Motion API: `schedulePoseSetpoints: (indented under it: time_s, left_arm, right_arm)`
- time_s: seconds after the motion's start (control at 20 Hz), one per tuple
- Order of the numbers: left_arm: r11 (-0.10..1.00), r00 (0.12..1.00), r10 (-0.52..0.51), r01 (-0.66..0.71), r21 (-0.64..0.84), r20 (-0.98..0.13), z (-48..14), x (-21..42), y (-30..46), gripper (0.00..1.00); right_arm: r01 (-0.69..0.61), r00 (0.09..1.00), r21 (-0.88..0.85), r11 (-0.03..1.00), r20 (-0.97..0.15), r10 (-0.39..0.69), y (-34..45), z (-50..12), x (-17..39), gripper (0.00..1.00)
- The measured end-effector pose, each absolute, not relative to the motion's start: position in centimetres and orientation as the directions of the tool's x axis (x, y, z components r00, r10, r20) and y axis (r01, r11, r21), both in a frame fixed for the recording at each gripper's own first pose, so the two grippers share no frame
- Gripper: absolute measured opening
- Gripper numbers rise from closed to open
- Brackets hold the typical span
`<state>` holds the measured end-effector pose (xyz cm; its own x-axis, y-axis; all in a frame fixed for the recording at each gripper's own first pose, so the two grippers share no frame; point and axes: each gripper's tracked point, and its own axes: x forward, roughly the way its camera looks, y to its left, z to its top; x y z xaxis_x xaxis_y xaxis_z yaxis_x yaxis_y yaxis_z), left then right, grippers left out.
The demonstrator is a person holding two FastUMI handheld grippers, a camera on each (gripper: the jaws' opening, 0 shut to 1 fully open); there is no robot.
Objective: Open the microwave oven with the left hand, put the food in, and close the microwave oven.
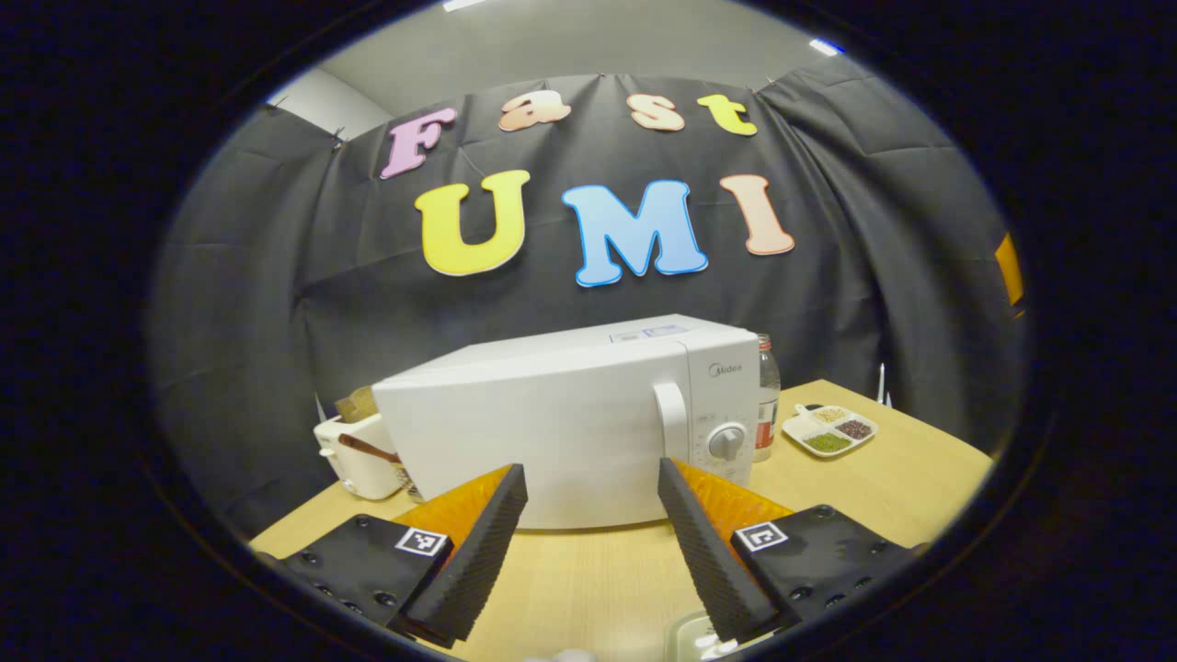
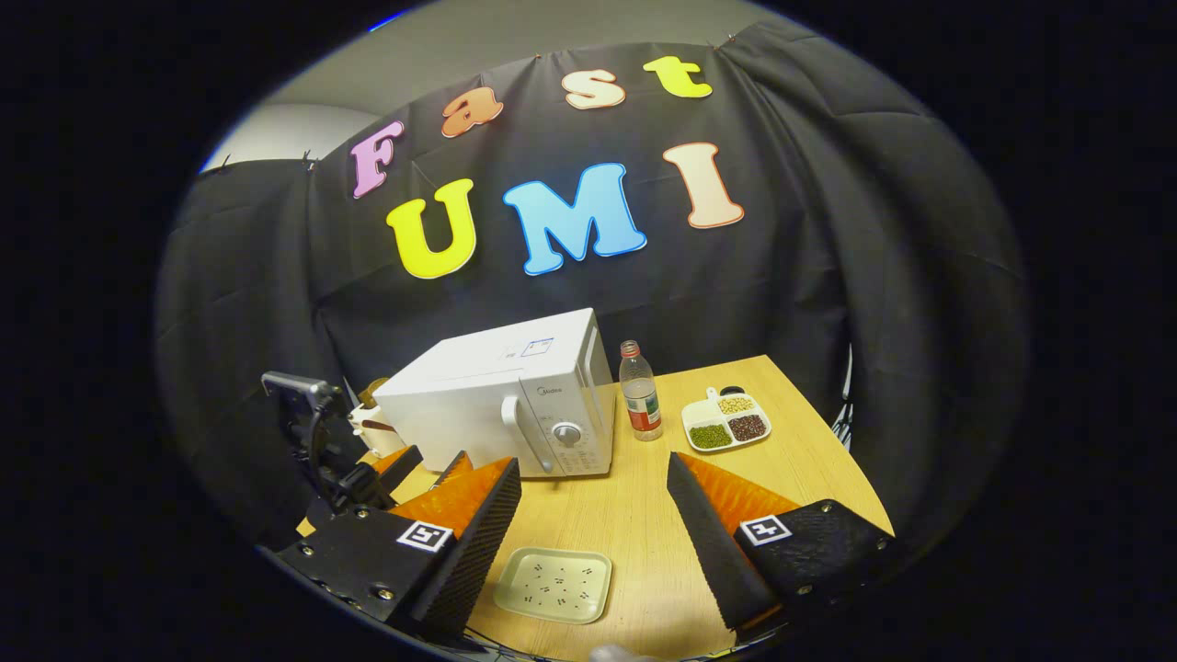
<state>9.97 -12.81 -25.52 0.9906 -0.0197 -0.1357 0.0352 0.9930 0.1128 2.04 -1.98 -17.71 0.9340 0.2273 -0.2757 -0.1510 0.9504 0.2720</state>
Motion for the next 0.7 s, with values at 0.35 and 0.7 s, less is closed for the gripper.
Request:
schedulePoseSetpoints:
  time_s: [0.35, 0.7]
  left_arm:
    - [0.983, 0.990, 0.126, -0.117, 0.138, -0.061, -14.3, -3.7, -8.8, 0.97]
    - [0.985, 0.991, 0.131, -0.125, 0.117, -0.040, -4.5, -13.9, -7.8, 0.99]
  right_arm:
    - [-0.242, 0.946, 0.231, 0.942, -0.157, 0.282, -5.3, -11.0, -3.6, 0.98]
    - [-0.167, 0.984, 0.161, 0.973, -0.032, 0.175, -10.3, -4.2, -8.3, 0.98]
